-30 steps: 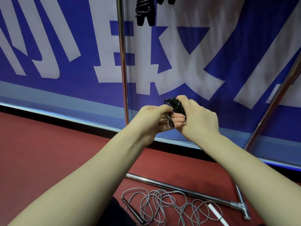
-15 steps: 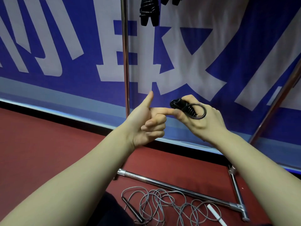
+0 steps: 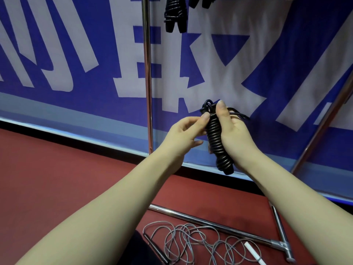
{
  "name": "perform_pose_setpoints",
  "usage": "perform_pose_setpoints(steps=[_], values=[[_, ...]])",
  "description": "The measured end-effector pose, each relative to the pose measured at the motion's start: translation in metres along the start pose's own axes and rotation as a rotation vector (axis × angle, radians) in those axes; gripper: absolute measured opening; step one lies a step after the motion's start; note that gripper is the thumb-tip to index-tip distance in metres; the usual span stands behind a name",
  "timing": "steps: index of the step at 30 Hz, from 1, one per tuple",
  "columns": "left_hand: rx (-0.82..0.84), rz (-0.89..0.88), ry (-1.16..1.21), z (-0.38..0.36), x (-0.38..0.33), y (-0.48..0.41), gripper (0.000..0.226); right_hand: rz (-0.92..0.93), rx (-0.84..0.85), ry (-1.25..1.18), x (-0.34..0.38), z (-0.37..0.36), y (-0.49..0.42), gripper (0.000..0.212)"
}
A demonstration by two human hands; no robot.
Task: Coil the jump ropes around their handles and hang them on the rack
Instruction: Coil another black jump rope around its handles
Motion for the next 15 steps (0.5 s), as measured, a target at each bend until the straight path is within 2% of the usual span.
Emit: perform_pose_setpoints(steps=[7,11,13,15], values=[[0.044,-0.089,0.069,-0.008,-0.008,0.006,0.050,0.048,0.053,0.005,0.001,-0.009,0.000,0.039],[0.034,-0.118,0.024,-0.007,-0.012,0.006,0.037,0.017,0.123,0.008,0.002,-0.011,-0.002,0.046],[0.042,-0.114,-0.026,-0.003,-0.013,0.005,0.038,-0.009,0.160,0.115,0.002,-0.005,-0.005,0.050],[0.069,-0.111,-0.065,0.004,-0.011,0.003,0.042,-0.018,0.177,0.251,0.006,0.003,-0.005,0.044]])
Point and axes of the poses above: each hand's wrist, its own y-axis away from the middle knuckle, its own z-axis out of the back of the hand, x = y × z, the point moved 1 cm from there along -y, towards the middle knuckle, and after that the axes turned 13 degrees about -z, right-handed, at the moved point
